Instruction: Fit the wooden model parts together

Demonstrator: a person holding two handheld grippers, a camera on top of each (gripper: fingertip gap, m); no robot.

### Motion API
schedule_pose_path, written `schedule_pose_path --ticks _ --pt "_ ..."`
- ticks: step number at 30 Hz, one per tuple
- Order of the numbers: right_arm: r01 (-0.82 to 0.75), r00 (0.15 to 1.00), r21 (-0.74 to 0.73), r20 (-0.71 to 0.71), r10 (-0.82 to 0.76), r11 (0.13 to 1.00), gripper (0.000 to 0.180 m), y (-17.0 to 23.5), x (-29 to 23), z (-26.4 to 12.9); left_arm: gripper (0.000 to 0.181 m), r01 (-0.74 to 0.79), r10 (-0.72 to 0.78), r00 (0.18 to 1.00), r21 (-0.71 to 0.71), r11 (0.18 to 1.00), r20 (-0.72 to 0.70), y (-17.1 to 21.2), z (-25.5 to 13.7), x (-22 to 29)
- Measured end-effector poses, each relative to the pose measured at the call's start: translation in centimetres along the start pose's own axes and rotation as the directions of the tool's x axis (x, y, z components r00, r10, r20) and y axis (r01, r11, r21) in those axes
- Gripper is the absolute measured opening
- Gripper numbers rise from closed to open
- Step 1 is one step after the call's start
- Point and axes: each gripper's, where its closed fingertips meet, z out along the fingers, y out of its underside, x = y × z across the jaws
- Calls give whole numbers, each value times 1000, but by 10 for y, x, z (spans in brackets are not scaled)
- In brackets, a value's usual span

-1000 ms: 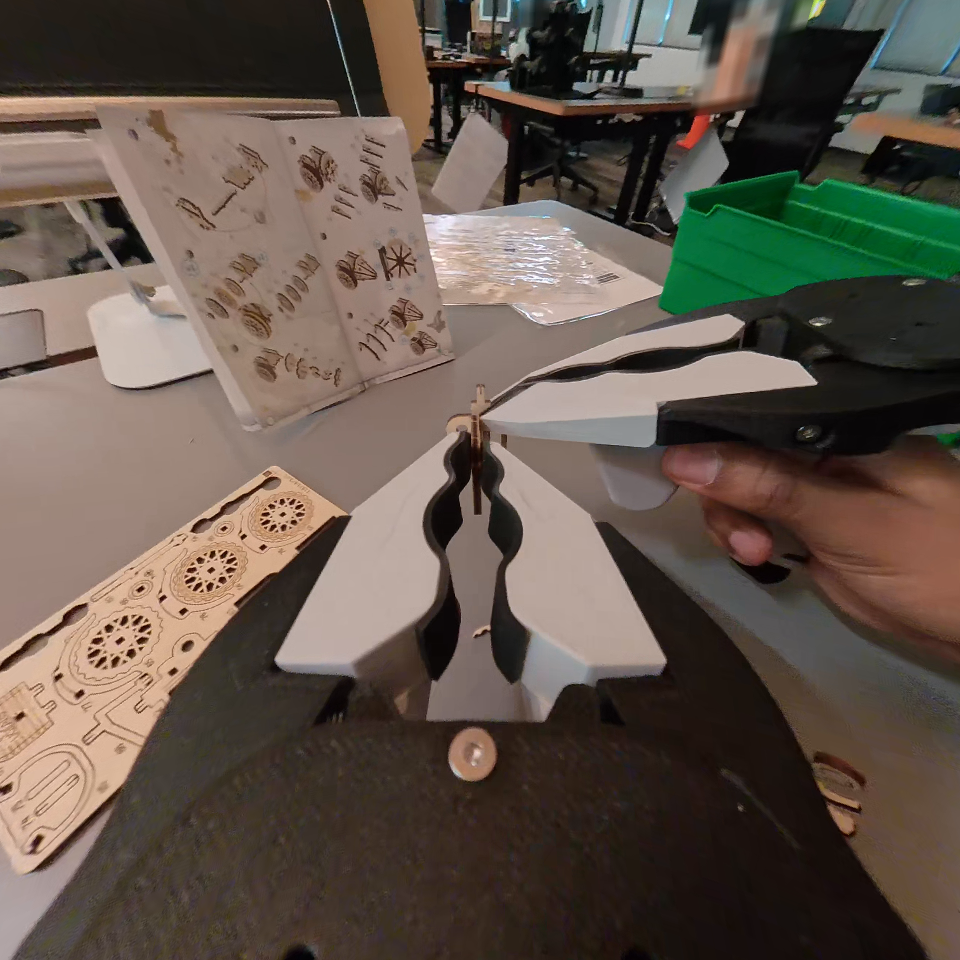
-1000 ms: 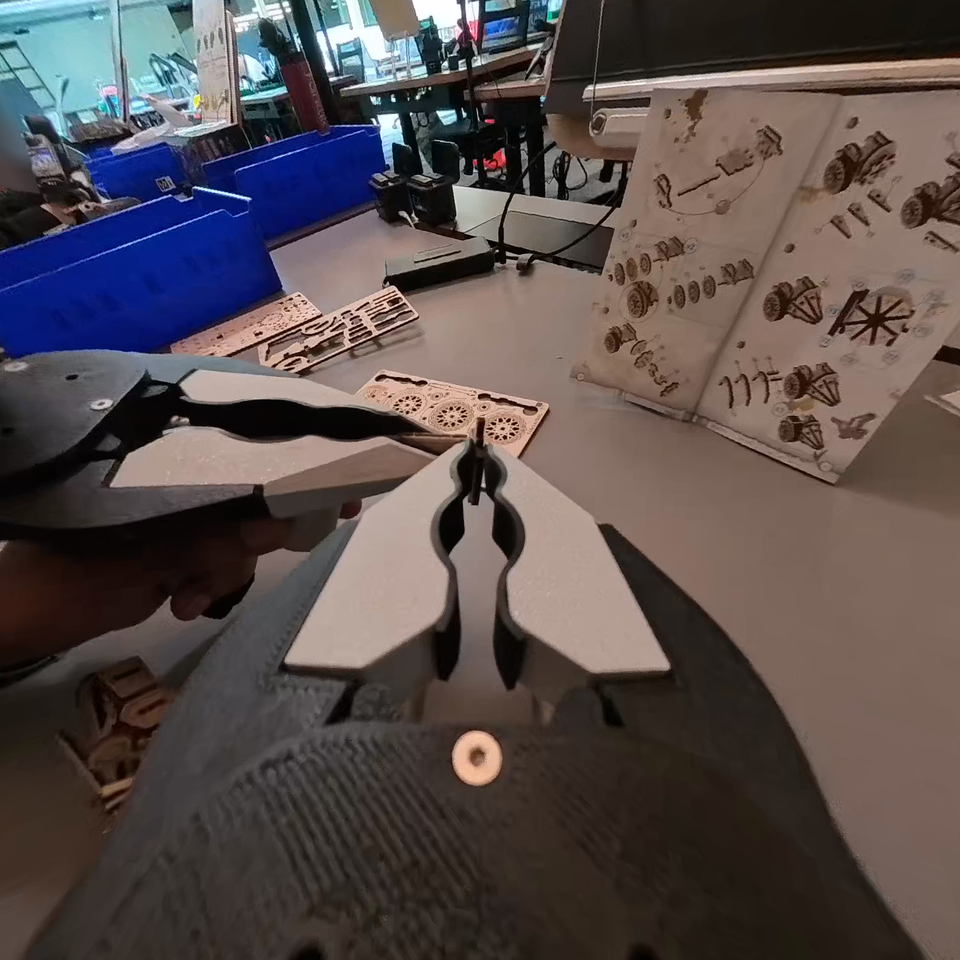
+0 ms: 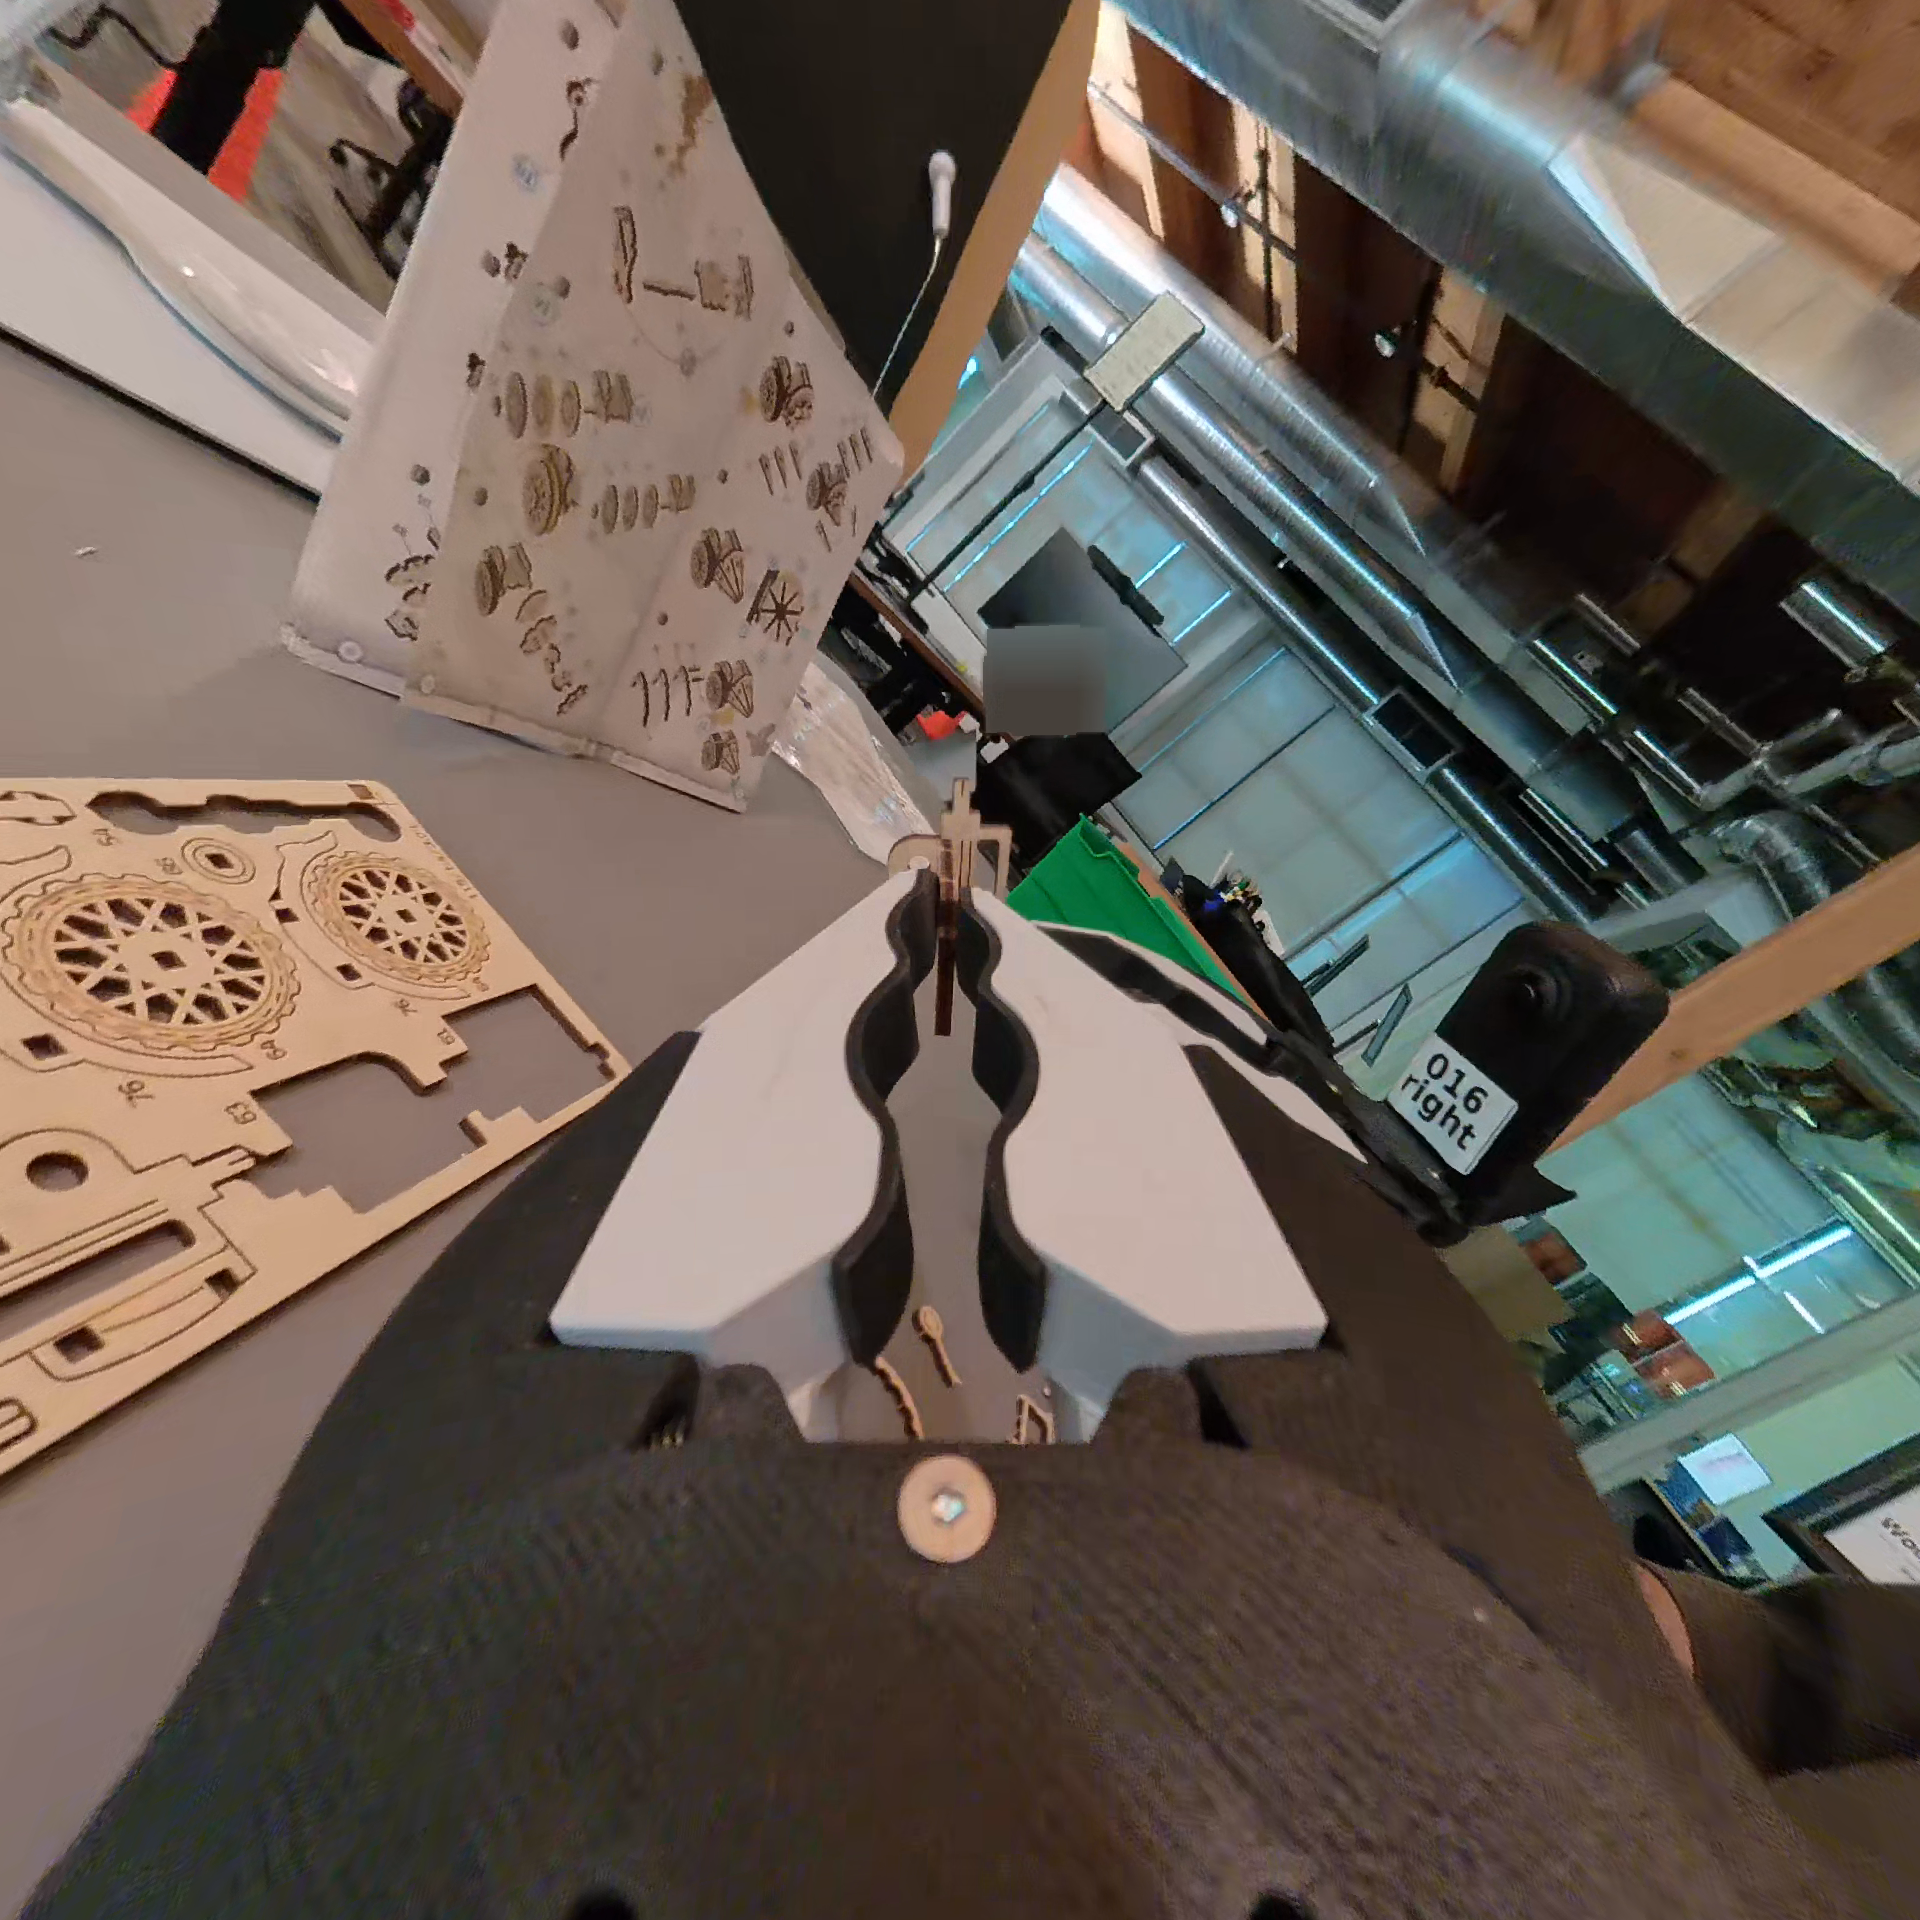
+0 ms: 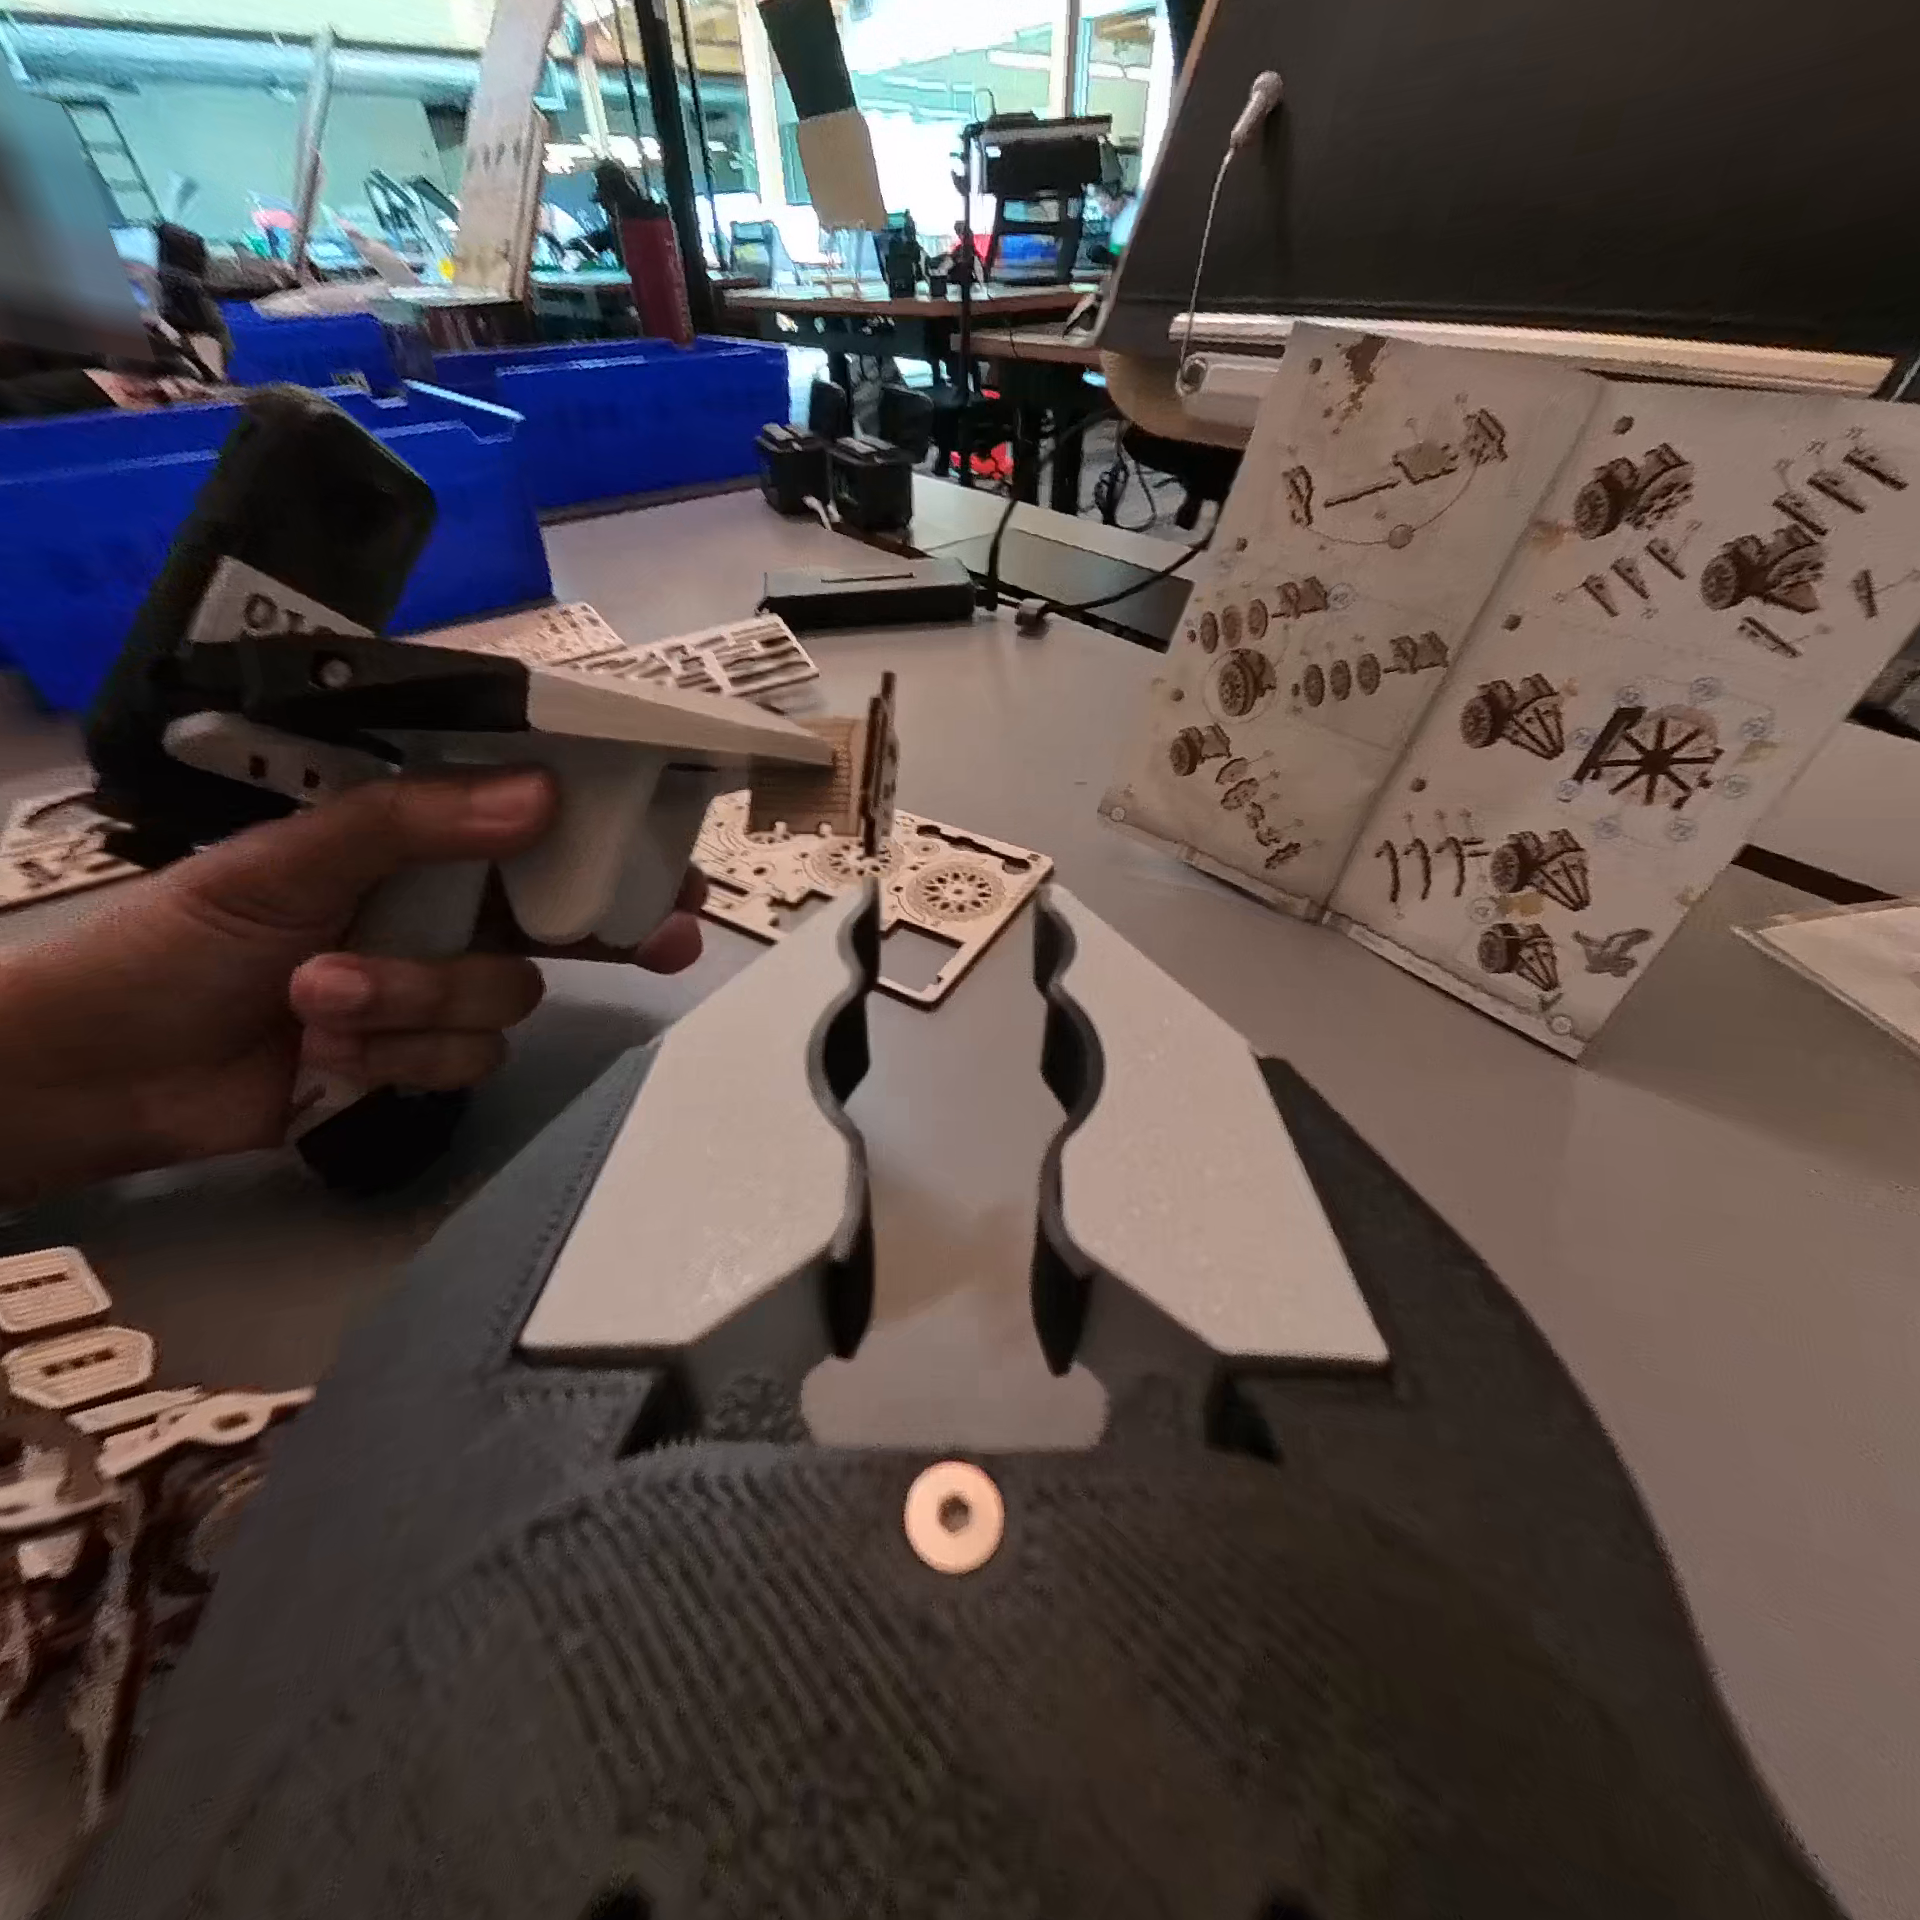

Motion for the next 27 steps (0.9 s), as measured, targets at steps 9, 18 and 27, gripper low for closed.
schedule_pose_path --ticks 9,18,27 --pt "78 993 -89 -79 -85 993 25 11 2 9 1 -102 103 994 -25 994 34 8 2 1" --pt "117 992 -92 -37 -121 989 26 12 -7 9 0 -113 114 994 -77 991 -1 16 6 6" --pt "52 999 -151 -8 -54 987 8 20 -5 15 1 -138 137 990 -110 984 -11 22 9 9"
